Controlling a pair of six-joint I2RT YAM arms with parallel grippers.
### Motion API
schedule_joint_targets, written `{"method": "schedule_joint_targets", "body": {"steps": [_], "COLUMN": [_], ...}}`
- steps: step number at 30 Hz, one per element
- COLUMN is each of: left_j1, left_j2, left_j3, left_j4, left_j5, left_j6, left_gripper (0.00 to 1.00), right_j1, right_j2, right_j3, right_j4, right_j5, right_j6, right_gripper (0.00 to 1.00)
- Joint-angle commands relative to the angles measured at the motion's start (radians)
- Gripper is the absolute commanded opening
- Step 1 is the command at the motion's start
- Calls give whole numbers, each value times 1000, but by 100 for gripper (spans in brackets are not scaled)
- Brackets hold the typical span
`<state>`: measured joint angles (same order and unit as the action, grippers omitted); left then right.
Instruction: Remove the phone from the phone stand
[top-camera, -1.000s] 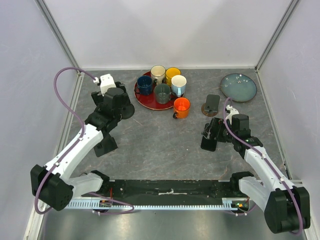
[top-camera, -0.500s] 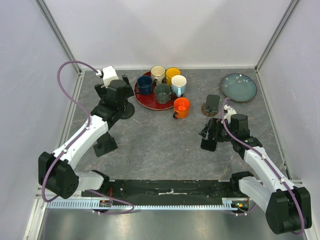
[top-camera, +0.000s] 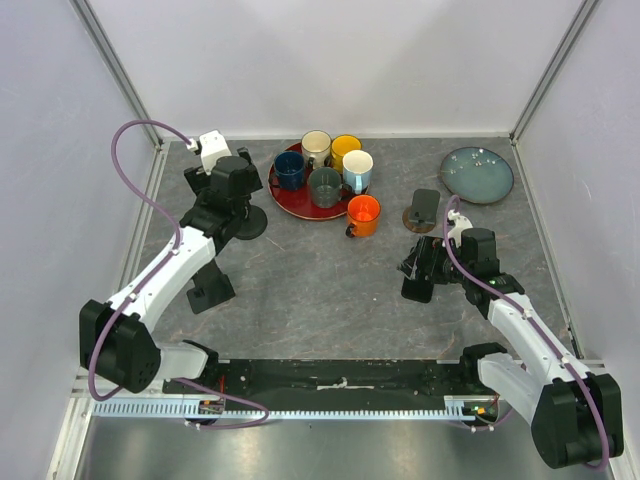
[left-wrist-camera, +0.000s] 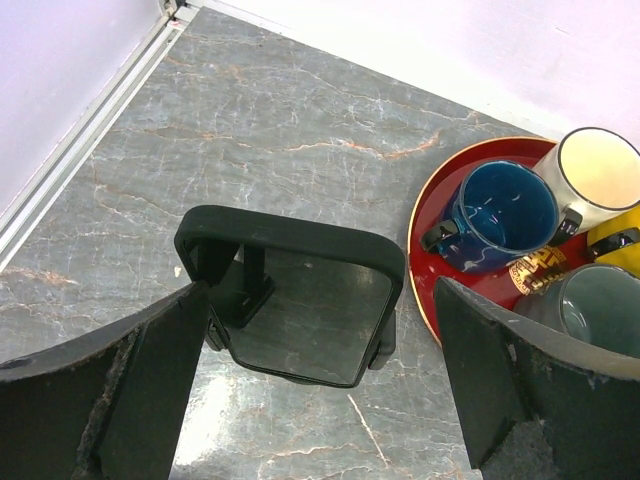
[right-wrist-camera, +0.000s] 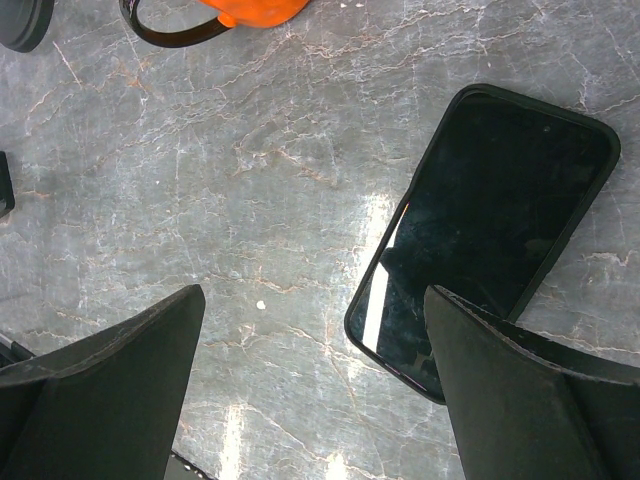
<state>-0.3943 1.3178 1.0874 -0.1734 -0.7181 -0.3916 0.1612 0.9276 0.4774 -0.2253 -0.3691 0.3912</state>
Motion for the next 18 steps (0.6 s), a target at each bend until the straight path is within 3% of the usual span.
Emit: {"method": "schedule_joint_targets", "body": {"steps": [1, 8, 18], "left_j1": [6, 6, 8], "left_j2": [-9, -64, -60], "left_j3": [28, 63, 62], "left_j4": [17, -67, -68], "left_j5": [5, 59, 6], "left_j6": [-24, -15, 30], "left_gripper": [100, 100, 100], "right_j1": [4, 6, 4], "right_j2": [-3, 0, -7], "right_j3": [-6, -8, -10], "right_j4": [52, 52, 53], "right_j5": [-16, -14, -19], "right_j6": [-15, -14, -14], "right_gripper": [98, 98, 98]}}
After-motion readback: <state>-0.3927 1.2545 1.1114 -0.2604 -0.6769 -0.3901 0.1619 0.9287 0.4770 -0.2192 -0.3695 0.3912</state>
